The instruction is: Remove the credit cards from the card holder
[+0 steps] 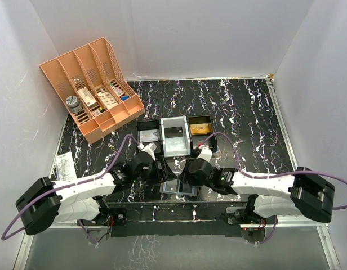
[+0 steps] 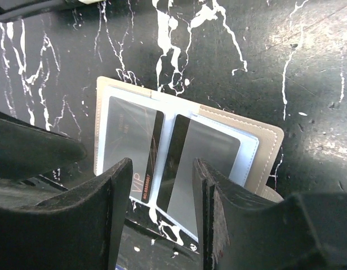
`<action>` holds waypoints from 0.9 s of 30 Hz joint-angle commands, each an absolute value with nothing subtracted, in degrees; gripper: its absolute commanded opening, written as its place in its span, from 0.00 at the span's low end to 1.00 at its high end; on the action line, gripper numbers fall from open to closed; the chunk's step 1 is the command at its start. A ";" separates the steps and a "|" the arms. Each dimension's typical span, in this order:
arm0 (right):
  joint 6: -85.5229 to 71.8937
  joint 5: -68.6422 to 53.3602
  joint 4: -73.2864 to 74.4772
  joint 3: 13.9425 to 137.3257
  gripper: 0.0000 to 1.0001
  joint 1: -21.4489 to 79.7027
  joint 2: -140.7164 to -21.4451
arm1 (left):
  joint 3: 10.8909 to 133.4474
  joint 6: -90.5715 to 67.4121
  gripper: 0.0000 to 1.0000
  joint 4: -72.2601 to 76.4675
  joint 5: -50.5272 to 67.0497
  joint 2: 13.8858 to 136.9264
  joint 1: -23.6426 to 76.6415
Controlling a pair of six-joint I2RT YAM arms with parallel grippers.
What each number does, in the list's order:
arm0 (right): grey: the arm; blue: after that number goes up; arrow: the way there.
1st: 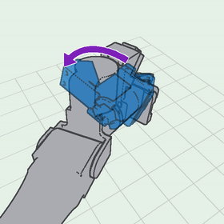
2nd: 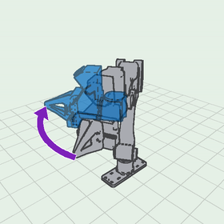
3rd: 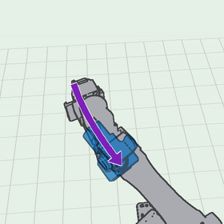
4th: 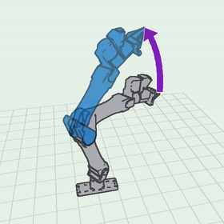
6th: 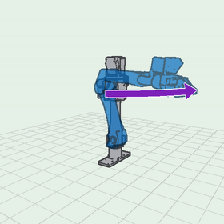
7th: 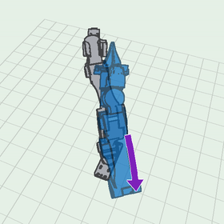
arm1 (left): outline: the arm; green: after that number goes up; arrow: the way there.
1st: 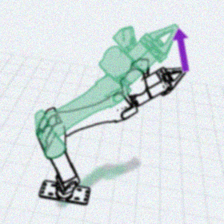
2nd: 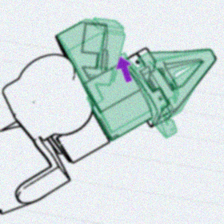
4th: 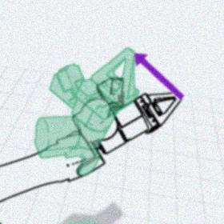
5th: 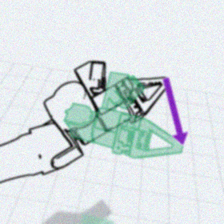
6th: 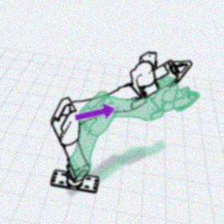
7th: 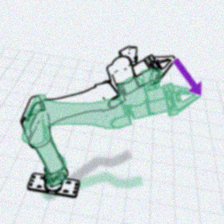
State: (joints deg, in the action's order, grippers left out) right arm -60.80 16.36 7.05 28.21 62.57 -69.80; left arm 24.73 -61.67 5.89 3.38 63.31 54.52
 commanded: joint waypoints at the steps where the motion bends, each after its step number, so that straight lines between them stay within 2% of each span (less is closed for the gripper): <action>1: -61.98 19.13 8.78 27.45 0.44 62.40 -64.60 | 27.00 -59.57 0.66 9.77 6.79 64.87 54.67; 5: -62.65 18.46 7.07 24.68 0.40 62.12 -62.89 | 28.54 -57.91 0.62 11.27 8.82 68.06 54.70; 9: -63.40 16.33 4.81 22.92 0.27 61.03 -64.91 | 28.98 -57.92 0.58 13.65 10.02 71.82 54.77; 15: -66.00 17.50 8.45 23.68 0.18 60.41 -69.66 | 31.11 -56.36 0.52 13.39 11.02 75.05 54.96; 20: -67.84 17.97 10.20 23.32 0.16 60.21 -69.02 | 31.53 -56.57 0.52 16.14 14.54 76.84 55.27; 27: -68.39 19.65 11.05 21.90 0.17 60.05 -61.92 | 33.62 -55.95 0.52 14.96 14.95 82.47 56.48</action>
